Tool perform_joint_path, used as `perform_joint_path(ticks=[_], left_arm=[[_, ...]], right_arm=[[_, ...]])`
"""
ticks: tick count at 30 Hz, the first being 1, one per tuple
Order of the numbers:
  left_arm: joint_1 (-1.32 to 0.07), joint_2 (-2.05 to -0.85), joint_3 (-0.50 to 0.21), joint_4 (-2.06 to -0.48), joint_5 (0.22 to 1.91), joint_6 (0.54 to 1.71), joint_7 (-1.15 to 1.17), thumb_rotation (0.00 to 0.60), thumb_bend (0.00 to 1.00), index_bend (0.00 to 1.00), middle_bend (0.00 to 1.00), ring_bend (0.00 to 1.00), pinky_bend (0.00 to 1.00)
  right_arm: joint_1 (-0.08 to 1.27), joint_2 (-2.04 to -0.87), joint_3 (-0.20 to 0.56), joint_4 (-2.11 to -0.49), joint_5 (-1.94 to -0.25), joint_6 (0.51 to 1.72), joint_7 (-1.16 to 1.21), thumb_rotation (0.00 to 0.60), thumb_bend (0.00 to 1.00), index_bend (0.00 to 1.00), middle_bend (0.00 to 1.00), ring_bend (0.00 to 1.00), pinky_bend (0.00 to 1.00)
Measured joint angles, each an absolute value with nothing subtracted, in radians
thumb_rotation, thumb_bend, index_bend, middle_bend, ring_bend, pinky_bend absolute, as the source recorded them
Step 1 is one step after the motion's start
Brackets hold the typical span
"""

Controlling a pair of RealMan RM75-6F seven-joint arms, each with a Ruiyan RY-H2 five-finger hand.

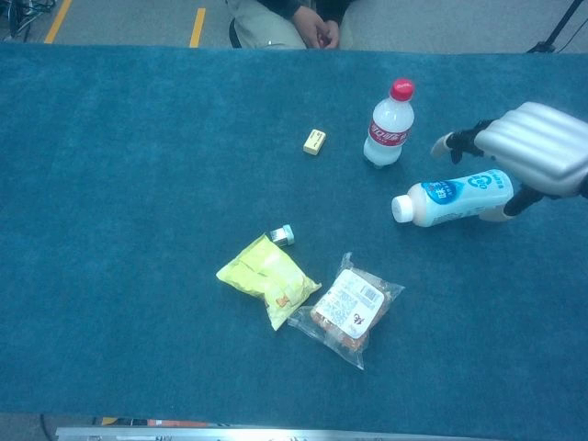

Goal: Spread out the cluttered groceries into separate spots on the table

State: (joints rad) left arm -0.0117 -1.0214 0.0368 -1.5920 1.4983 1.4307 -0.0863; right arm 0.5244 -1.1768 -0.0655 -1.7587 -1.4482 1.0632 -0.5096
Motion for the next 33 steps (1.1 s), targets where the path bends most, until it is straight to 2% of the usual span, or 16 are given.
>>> perform_joint_path(ticks=[6, 11, 33], left_arm=[[-0.009, -1.016, 0.036, -1.595, 1.496, 1.435, -0.085, 0.600, 0.44, 0.37, 0.34, 0.27, 0.20], [-0.009, -1.014, 0.036, -1.596, 1.493, 1.435, -0.084, 0.600, 0.44, 0.37, 0.33, 0.27, 0.20], [-0.013, -1.022, 0.035, -1.588, 1.479, 1.420, -0.078, 0.600, 0.44, 0.36, 0.33, 0.27, 0.19]], right_arm=[[0.522, -1.178, -0.065, -1.759, -1.421, 1.041, -0.547, 0.600, 0.05, 0.24, 0.37, 0.36, 0.59], [0.521, -1.185, -0.049, -1.749, -1.382, 1.031, -0.570, 0.600, 0.00, 0.24, 0.37, 0.35, 0.55], [0.531, -1.236, -0.022, -1.671, -1.304, 0.988, -0.572, 0.600, 0.00, 0.22, 0.36, 0.33, 0.53]])
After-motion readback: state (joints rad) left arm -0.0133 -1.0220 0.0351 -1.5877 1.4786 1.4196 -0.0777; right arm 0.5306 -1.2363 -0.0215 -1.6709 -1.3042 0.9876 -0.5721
